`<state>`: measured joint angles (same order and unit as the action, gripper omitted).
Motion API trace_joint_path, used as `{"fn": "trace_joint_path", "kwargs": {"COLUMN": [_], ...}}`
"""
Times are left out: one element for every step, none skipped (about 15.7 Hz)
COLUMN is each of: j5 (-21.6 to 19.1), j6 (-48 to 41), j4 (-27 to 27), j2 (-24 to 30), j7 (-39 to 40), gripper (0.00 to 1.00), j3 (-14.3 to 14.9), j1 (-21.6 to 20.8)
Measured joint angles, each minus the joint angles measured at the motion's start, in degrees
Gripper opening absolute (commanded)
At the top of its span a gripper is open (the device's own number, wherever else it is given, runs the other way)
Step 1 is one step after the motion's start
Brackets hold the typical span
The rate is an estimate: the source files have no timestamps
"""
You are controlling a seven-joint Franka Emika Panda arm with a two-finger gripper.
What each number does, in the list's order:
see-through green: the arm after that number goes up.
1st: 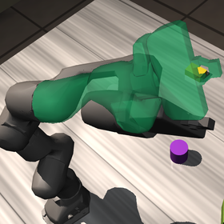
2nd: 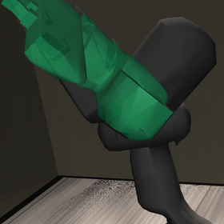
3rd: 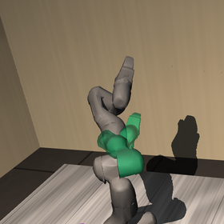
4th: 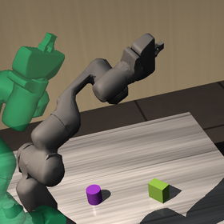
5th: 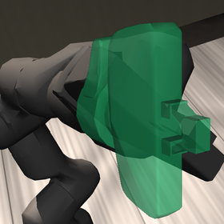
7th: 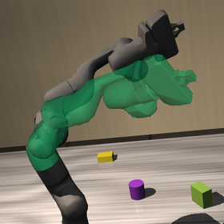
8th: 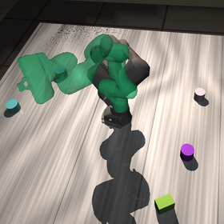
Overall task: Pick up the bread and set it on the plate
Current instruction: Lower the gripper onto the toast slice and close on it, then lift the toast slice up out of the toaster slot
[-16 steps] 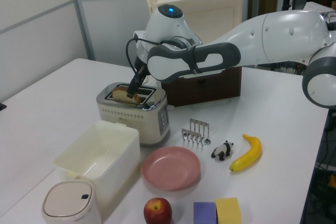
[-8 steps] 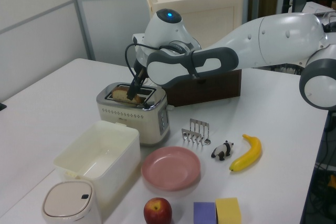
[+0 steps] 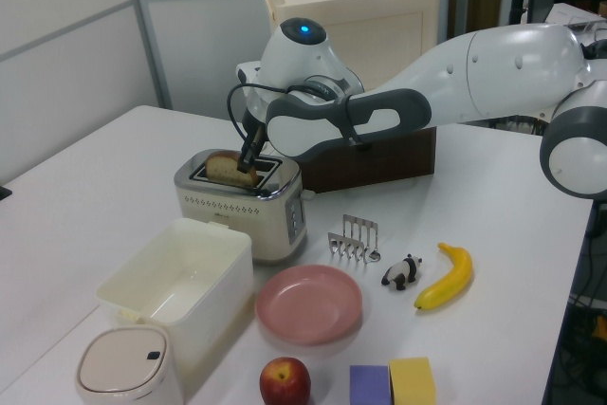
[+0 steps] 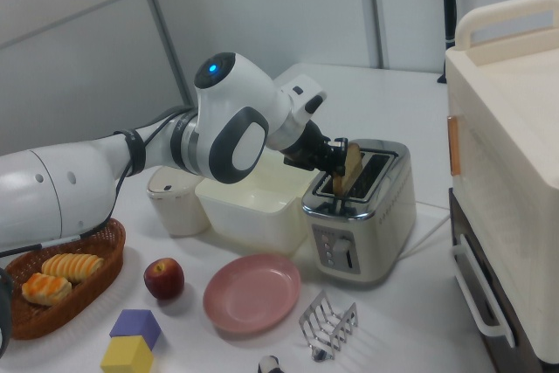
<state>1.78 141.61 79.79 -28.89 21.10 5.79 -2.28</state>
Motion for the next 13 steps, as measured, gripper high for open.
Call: {"fn": "trace_joint_path", "kwargs": {"j5": [0.0,0.0,-0.3,-1.0,-2.2,-3.8,-5.5,-6.6,-7.2,-7.3,-7.4,-7.4,-7.5], "j6": [0.0,0.0,0.0,0.0,0.0,0.0,0.0,-0.1,-0.9,-2.5,-4.6,-6.9,-9.1], "j4": [0.0,0.0,-0.1,-0.1,-0.1,-0.2,-0.4,-0.6,-0.8,-1.0,-1.2,-1.4,-1.6], "j2": [0.0,0.0,0.0,0.0,0.0,0.1,0.2,0.5,1.0,1.6,2.4,3.4,4.5], "j7": [0.0,0.0,0.0,0.5,1.4,2.6,3.7,4.5,4.8,4.9,4.9,5.0,5.4], "gripper": [0.00,0.00,0.00,0.00,0.00,0.00,0.00,0.00,0.00,0.00,0.00,0.00,0.00], "j3": [0.0,0.0,0.0,0.0,0.0,0.0,0.0,0.1,0.2,0.2,0.2,0.2,0.2], "j1": [0.1,0.1,0.2,0.2,0.3,0.4,0.5,0.6,0.6,0.6,0.6,0.5,0.5]}}
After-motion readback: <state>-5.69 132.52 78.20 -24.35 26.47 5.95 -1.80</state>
